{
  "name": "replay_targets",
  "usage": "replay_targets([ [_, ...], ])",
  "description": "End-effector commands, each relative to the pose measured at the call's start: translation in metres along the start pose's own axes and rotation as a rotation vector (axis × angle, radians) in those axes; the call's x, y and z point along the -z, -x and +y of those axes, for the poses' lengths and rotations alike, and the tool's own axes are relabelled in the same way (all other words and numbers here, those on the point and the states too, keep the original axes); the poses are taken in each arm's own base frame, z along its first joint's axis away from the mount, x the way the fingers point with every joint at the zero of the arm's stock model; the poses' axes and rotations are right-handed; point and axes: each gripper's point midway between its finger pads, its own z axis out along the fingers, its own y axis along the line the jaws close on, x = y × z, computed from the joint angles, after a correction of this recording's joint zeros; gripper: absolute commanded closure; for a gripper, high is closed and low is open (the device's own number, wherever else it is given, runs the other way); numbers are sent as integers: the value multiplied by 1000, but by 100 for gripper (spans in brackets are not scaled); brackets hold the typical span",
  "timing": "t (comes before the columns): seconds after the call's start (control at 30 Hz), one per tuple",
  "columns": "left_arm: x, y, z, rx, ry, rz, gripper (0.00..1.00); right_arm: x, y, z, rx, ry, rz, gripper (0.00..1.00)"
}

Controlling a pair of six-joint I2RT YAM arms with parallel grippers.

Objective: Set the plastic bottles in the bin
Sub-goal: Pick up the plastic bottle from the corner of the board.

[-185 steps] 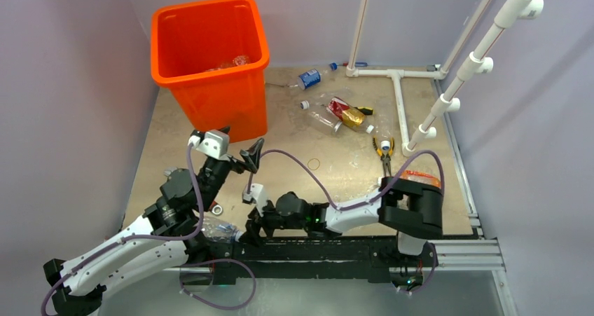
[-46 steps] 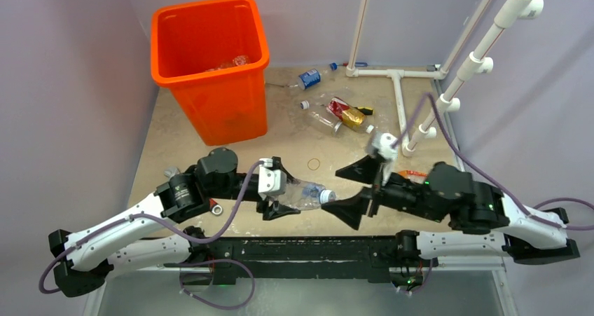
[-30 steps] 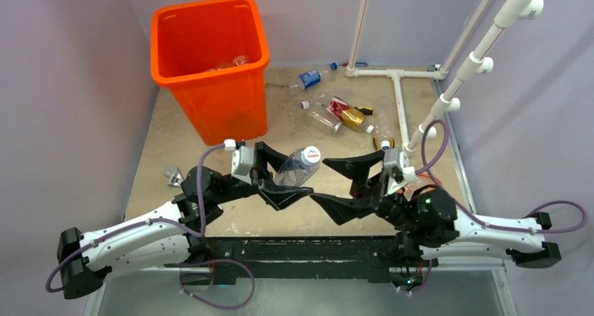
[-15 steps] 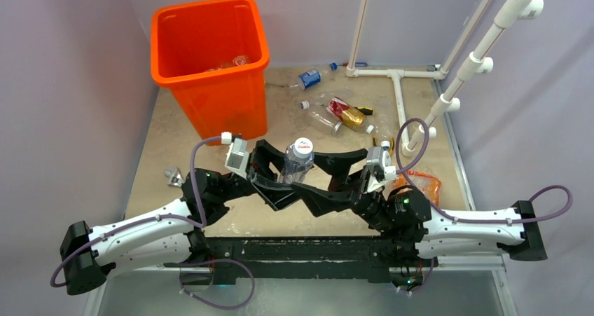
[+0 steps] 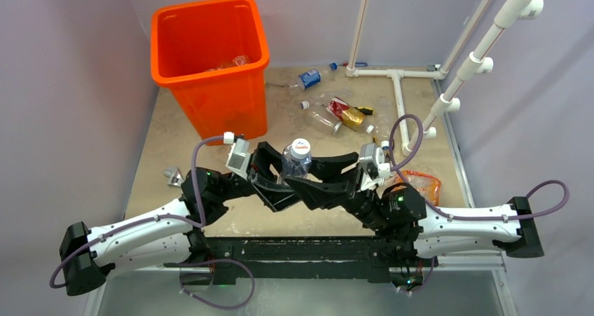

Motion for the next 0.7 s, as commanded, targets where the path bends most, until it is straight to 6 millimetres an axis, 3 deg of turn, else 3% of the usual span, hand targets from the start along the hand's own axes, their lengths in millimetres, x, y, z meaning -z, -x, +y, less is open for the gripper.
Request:
replay_targets([
  [0.0,2,-5,-9,-8,-33,59,100,-14,14,-8,47,-55,-1,50],
  [0.07,3,-6,-9,-14,-24,71,100,-19,2,-7,58,-61,62,47],
  [0.2,3,-9,-4,-30,-1,106,99,-18,-3,-15,65,-108,80,64],
  [0.33,7,-11,6,-47,76,167,33,-8,13,-23,78,-131,49,71],
  [0.4,15,-6,16,-69,167,180,14,2,27,-27,83,-139,29,72],
  [0.5,34,7,32,-132,313,170,2,18,34,-36,89,-161,32,74],
  [0.67,64,53,40,-263,483,58,1,45,21,-51,105,-197,93,78],
])
